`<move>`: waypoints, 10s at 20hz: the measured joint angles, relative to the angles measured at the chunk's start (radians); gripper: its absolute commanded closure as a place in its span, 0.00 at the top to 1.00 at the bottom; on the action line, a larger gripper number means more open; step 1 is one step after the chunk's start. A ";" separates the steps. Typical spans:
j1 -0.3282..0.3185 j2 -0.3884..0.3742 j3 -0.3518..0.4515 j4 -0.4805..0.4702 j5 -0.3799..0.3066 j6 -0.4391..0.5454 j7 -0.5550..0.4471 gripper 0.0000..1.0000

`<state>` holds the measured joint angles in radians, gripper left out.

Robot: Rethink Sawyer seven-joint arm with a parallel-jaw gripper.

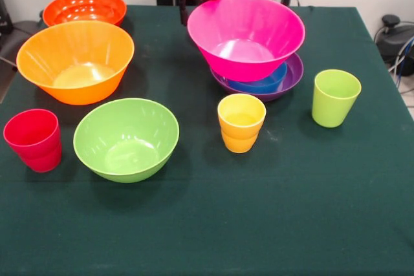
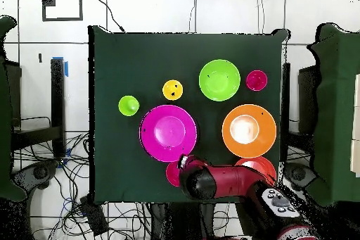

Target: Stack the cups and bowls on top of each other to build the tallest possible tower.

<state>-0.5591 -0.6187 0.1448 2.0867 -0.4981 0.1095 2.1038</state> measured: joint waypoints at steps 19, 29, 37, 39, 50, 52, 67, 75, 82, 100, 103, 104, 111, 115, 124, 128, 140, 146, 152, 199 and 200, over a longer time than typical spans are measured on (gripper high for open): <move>0.025 0.009 -0.016 0.000 0.050 -0.006 0.000 1.00; 0.060 0.021 -0.034 0.000 0.057 -0.035 0.000 1.00; 0.111 0.021 -0.058 0.000 0.088 -0.067 0.000 1.00; 0.121 0.021 -0.064 0.001 0.097 -0.070 0.000 1.00; 0.141 0.003 -0.074 0.023 0.139 -0.071 0.000 1.00; 0.131 -0.009 -0.074 0.034 0.139 -0.071 0.000 1.00; -0.109 -0.082 -0.064 0.074 0.093 -0.071 0.000 1.00; -0.163 -0.067 -0.032 0.055 0.070 -0.039 0.000 1.00; -0.163 -0.065 0.018 -0.012 0.070 0.072 0.000 1.00; -0.202 -0.069 0.149 -0.138 0.068 0.310 0.000 1.00; -0.208 -0.066 0.180 -0.174 0.068 0.345 0.000 1.00; -0.208 -0.064 0.186 -0.185 0.068 0.352 0.000 1.00; -0.207 -0.024 0.216 -0.273 0.067 0.394 0.000 1.00; -0.199 0.004 0.235 -0.331 0.067 0.430 0.000 1.00; -0.168 0.027 0.257 -0.422 0.066 0.509 0.000 1.00; -0.151 0.022 0.256 -0.435 0.066 0.527 0.000 1.00; -0.048 -0.007 0.256 -0.448 0.070 0.541 0.000 1.00; -0.015 -0.007 0.256 -0.455 0.078 0.541 0.000 1.00; 0.002 -0.007 0.255 -0.455 0.078 0.541 0.000 1.00; 0.079 -0.003 0.218 -0.452 0.094 0.541 0.000 1.00; 0.081 -0.003 0.218 -0.452 0.095 0.541 0.000 1.00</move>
<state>-0.4783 -0.6217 0.3625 1.6344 -0.4035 0.6507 2.1040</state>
